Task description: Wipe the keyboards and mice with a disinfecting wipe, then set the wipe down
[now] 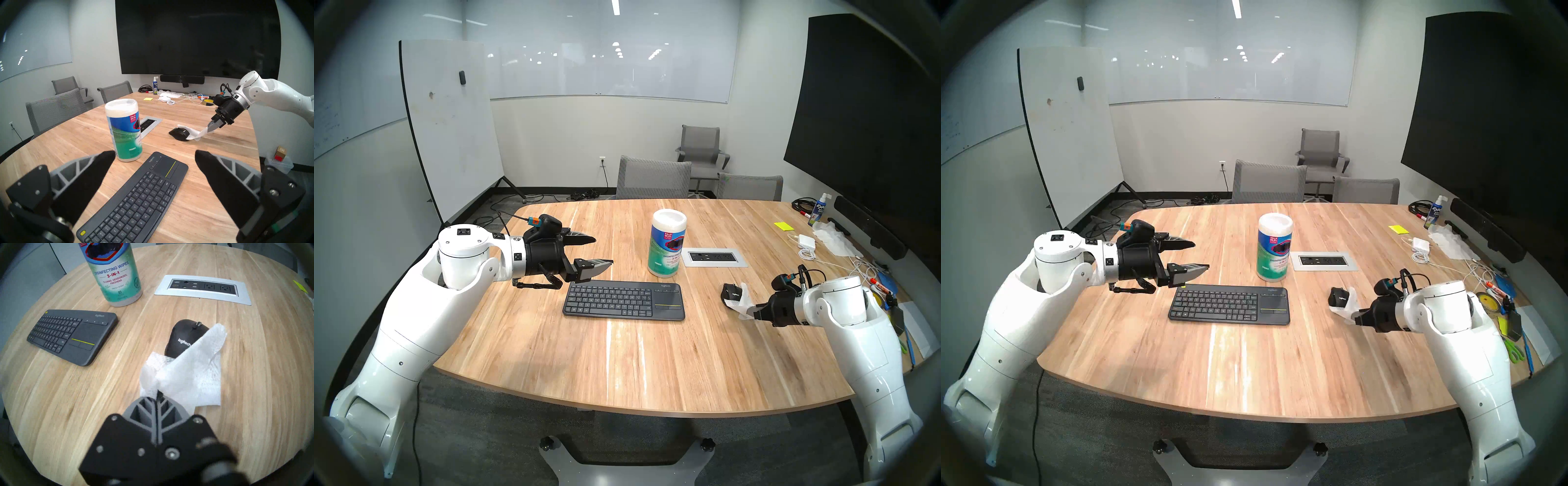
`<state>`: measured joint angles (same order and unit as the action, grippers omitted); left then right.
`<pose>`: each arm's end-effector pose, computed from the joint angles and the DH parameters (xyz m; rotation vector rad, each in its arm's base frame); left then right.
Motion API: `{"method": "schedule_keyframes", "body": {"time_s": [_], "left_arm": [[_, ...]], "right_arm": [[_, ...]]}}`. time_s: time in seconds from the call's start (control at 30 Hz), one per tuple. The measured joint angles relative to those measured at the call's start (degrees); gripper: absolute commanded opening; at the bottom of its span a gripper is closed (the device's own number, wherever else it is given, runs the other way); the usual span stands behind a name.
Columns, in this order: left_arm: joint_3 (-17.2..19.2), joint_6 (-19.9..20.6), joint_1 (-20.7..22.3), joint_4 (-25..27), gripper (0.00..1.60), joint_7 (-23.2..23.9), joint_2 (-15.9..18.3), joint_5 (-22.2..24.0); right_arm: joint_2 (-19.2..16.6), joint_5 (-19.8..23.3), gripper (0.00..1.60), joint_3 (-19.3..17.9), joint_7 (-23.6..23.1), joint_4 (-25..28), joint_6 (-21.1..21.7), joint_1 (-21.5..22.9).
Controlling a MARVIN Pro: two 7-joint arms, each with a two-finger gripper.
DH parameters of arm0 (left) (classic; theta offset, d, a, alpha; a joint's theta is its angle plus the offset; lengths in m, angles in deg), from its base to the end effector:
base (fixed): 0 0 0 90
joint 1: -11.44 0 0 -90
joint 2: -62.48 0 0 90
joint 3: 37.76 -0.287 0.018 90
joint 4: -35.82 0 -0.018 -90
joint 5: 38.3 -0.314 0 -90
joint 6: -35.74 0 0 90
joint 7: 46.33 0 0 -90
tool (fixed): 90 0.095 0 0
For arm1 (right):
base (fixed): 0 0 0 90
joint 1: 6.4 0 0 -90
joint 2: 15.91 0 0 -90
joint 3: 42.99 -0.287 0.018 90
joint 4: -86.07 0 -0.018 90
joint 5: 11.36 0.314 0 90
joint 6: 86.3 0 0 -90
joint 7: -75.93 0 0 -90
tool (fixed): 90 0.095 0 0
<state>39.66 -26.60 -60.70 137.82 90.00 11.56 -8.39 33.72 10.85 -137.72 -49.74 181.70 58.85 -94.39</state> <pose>0.4238 0.0168 -0.1462 1.8239 -1.0889 1.4355 0.3937 -0.1658 -0.2487 -2.6654 -0.4290 -0.9947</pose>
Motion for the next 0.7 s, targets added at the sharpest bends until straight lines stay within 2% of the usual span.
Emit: {"method": "schedule_keyframes", "body": {"time_s": [0.47,0.7], "left_arm": [[0.0,0.0,0.0,0.0,1.6,0.0,0.0,0.0],[0.0,0.0,0.0,0.0,1.6,0.0,0.0,0.0]], "right_arm": [[-4.75,3.65,0.0,-3.96,-3.87,6.92,0.0,-8.21],[-4.3,4.97,0.0,-4.68,-1.71,7.68,0.0,-8.78]]}}
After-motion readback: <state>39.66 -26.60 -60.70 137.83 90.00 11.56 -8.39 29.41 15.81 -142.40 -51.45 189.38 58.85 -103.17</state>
